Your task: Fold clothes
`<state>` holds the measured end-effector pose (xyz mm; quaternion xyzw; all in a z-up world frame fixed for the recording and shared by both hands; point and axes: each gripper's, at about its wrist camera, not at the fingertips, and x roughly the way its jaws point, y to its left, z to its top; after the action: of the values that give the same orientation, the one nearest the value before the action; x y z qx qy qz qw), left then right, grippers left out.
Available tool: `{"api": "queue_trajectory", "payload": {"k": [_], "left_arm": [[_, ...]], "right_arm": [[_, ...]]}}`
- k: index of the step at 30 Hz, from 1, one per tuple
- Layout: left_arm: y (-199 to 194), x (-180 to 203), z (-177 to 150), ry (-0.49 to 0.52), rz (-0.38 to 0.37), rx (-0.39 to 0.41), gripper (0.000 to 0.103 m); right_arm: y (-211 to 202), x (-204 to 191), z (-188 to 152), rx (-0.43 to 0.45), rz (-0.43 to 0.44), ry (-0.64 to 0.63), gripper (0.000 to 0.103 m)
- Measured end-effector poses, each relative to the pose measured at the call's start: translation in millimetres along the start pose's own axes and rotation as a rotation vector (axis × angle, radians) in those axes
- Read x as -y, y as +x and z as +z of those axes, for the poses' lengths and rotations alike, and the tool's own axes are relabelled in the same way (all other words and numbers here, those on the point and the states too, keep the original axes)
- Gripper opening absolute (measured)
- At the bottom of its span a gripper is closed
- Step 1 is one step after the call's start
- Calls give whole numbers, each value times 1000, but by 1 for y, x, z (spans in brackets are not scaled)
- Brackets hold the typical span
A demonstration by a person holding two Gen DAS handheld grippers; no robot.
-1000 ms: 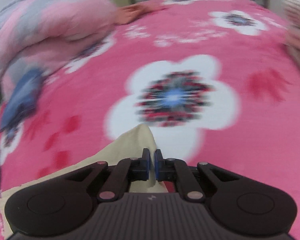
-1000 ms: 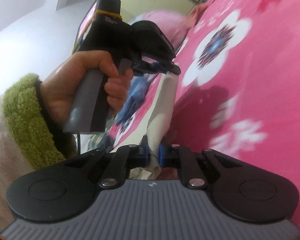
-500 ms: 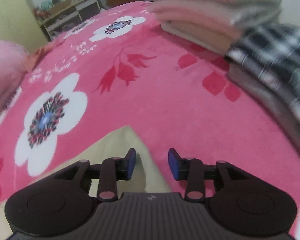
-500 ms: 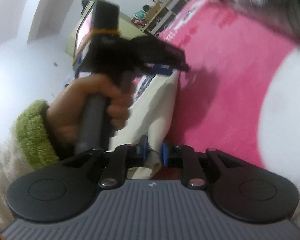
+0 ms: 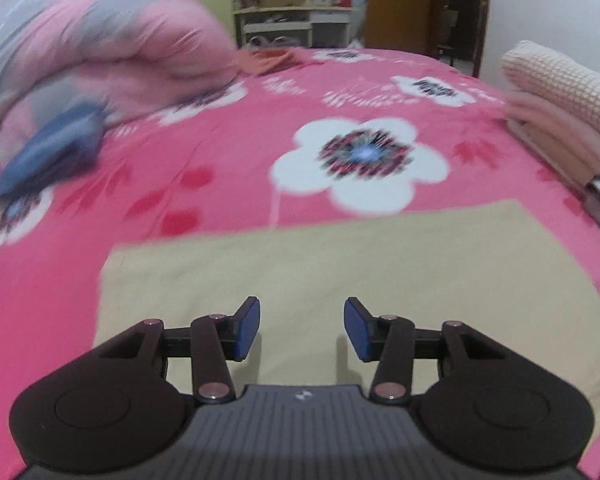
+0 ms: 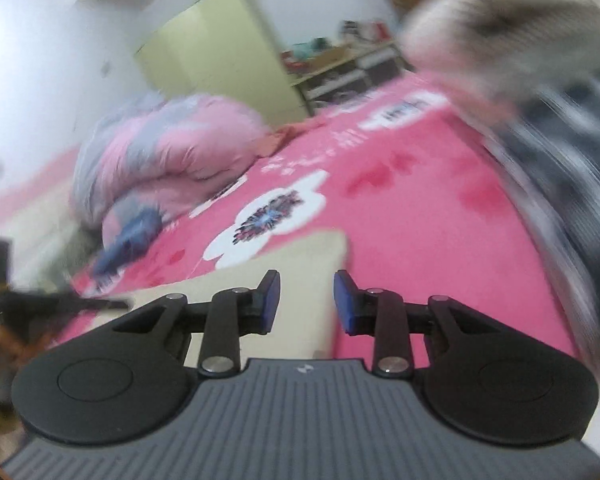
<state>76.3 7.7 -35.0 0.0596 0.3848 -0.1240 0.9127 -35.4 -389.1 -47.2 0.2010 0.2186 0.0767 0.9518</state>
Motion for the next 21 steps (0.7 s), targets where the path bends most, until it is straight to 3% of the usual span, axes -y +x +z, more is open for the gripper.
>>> {"api": "queue_trajectory", "payload": {"k": [3,5,8,13,17,21], "left_arm": [[1,-20,-27,-45,14,-8,46],[-2,-28,-42,-44,5,28,45],[-7,-35,-51,-38,-20,63,44],[-12,-46,-59,-69,-76,88,43],[-17,-49,-65,-85,-87,114,43],[-36,-54,-68,-75,-70,164,44]], "right_arm": [[66,-10,29,-104,-19,-107,21],[111,-8,39,-163,-47,-141,16],[158,7,34,-264,-100,-160,10],[162,7,38,-265,-117,-127,11],[164,-17,42,-267,-127,-230,10],[164,-20,38,-294,-195,-269,11]]}}
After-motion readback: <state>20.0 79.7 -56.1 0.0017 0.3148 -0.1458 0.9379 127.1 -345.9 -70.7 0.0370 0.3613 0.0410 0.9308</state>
